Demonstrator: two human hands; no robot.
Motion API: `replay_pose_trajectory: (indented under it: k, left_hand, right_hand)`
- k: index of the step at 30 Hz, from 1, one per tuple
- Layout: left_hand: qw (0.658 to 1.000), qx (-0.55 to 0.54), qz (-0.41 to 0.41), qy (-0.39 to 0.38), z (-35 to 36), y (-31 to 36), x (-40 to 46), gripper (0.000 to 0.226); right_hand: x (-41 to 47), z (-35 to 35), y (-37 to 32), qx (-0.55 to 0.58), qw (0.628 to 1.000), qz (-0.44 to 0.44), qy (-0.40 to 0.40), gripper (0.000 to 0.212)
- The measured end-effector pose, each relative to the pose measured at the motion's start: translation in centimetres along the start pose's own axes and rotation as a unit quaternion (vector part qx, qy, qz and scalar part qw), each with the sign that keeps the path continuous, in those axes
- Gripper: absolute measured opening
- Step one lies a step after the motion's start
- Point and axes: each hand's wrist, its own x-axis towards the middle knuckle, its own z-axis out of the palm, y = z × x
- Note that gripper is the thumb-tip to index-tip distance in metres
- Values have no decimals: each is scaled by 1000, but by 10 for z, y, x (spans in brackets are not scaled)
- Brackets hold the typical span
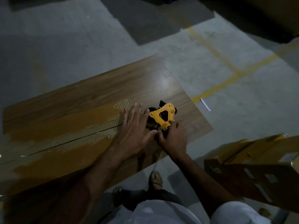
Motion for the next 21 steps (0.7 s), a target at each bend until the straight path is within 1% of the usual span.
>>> replay_pose_trajectory:
  k: [1,2,4,5,7,9,11,12,14,15,17,19,21]
  left_hand:
    - [1000,1,2,2,2,6,5,88]
    - [1000,4,4,2,4,12,9,87]
    - [1000,19,6,-8,8,23,15,87]
    - [1000,25,2,-15,10,27,17,87]
    - [1000,16,-19,-18,11,34,20,86]
    - [999,-13,-42,4,7,35,19,82]
    - [995,-52,-73,45,0,27,16,77]
    - [991,-68,-94,67,-5,19,14,73]
    - [980,-94,-143,105,-13,-3,11,64]
    - [974,-107,-164,117,-16,-16,10,61]
    - [964,-140,-192,122,-21,-41,10,61]
    - [955,-196,-188,122,-26,-63,13,64]
    - [950,-239,-166,109,-29,-82,20,67]
  right_hand:
    - [0,2,6,-17,999,28,5,50]
    - [1,4,11,-42,998,54,-12,50]
    - [6,8,19,-71,990,92,-74,49]
    - [10,10,22,-58,988,102,-100,48]
    - [20,12,22,27,984,108,-141,42]
    - [30,12,22,80,977,97,-173,36]
    - [36,9,24,76,978,76,-181,31]
    - [38,5,26,76,980,67,-171,27]
    - [41,-5,25,116,979,71,-153,22]
    - [42,-10,22,149,973,80,-155,23]
    - [45,-23,6,240,954,78,-163,26]
    - [50,-35,-19,357,915,63,-177,25]
    - [56,-48,-45,433,875,40,-215,25]
